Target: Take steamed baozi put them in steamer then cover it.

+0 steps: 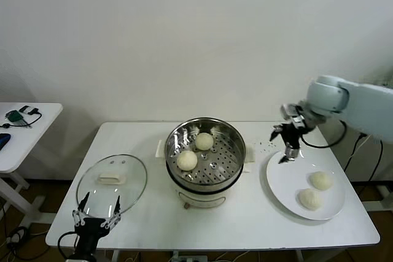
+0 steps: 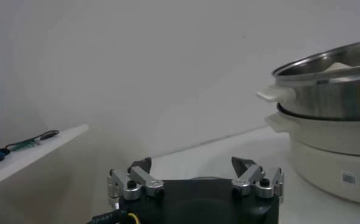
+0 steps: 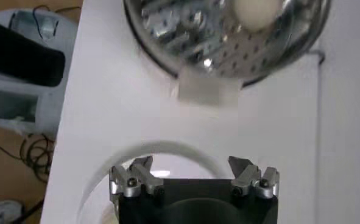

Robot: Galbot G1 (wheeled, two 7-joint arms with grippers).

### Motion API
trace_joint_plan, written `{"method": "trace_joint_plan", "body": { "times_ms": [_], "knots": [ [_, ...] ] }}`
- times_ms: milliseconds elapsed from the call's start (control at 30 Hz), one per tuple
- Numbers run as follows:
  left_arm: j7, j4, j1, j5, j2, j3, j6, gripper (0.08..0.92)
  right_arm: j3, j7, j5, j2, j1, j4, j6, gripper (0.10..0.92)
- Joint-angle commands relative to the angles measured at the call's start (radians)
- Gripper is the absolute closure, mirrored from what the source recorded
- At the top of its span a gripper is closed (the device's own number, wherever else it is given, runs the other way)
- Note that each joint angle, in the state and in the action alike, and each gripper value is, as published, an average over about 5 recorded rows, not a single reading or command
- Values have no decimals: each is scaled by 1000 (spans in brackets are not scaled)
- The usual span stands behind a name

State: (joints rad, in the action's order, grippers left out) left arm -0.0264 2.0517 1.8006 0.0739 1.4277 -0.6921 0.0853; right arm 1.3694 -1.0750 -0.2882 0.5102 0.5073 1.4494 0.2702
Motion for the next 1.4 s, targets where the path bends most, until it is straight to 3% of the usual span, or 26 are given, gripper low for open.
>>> {"method": "trace_joint_plan", "body": {
  "times_ms": [33,233,1067,1400],
  "knots": [
    [0,2,13,13,15,-8,-2,177,-268,-21,234,-145,-376,-25,-23,203],
    [-1,-5,15,20,25,-9,0,177,-343,-22,308,-123,-480,-79,-36,203],
    [-4,-36,23,22,33,-12,10,177,-314,-9,318,17,-481,-171,-32,204],
    [-4,-36,20,22,36,-8,11,177,-272,-15,316,17,-444,-171,-34,321]
  ]
}}
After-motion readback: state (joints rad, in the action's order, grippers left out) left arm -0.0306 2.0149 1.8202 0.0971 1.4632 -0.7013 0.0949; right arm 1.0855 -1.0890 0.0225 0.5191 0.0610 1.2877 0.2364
